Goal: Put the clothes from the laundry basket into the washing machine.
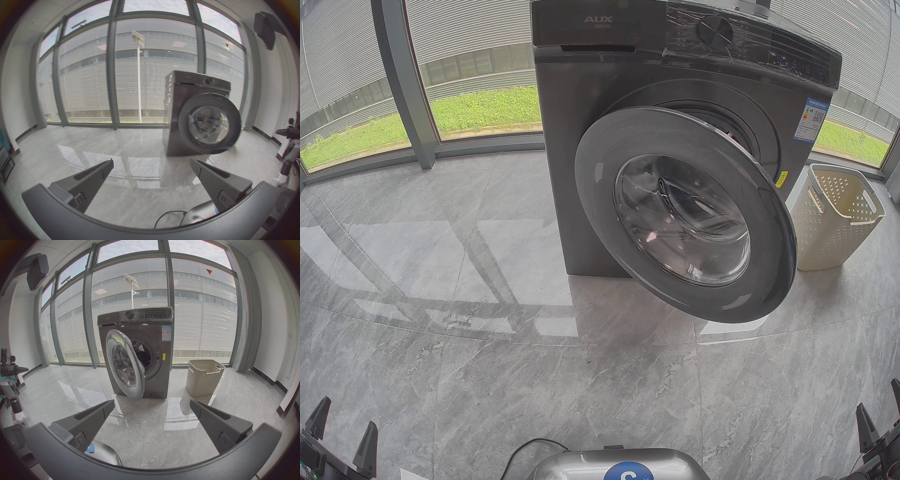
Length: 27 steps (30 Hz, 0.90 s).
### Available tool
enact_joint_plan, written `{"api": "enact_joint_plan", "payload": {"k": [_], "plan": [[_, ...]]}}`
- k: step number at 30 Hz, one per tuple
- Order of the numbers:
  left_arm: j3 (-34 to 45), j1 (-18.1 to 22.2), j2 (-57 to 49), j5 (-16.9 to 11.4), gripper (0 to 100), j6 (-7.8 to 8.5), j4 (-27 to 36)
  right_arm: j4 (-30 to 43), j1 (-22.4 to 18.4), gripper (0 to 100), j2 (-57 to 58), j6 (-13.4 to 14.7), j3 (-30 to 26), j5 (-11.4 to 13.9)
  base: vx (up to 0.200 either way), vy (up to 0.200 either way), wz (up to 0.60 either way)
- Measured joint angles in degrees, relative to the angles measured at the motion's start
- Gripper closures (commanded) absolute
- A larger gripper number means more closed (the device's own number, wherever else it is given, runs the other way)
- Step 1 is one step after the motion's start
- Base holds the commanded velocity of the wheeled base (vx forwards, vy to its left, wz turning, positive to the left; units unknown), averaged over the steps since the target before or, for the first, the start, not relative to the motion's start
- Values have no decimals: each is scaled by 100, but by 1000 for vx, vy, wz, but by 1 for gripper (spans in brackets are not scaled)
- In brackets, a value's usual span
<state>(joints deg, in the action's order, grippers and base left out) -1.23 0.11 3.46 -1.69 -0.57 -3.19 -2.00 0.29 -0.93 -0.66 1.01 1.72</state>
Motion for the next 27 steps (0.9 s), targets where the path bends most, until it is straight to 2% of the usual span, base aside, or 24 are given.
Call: {"api": "enact_joint_plan", "payload": {"k": [2,4,9,12,15,20,27], "plan": [[16,13,-93,179,0,-49,110,-57,-2,0,0,9,11,-11,0,0,0],[18,20,-157,235,0,-43,185,-87,-5,0,0,50,183,-16,0,0,0],[22,20,-241,79,0,161,260,17,-5,0,-172,177,894,28,0,0,0],[22,18,-261,20,0,216,276,28,12,0,-463,213,1100,110,0,0,0],[22,16,-273,-20,0,234,290,-68,72,0,-1026,240,1133,266,0,-200,0],[22,13,-280,-51,0,240,308,-755,282,0,-2203,336,1092,541,0,-200,0],[22,11,-283,-54,0,207,317,-2509,784,0,-4122,675,1048,666,0,-200,0]]}}
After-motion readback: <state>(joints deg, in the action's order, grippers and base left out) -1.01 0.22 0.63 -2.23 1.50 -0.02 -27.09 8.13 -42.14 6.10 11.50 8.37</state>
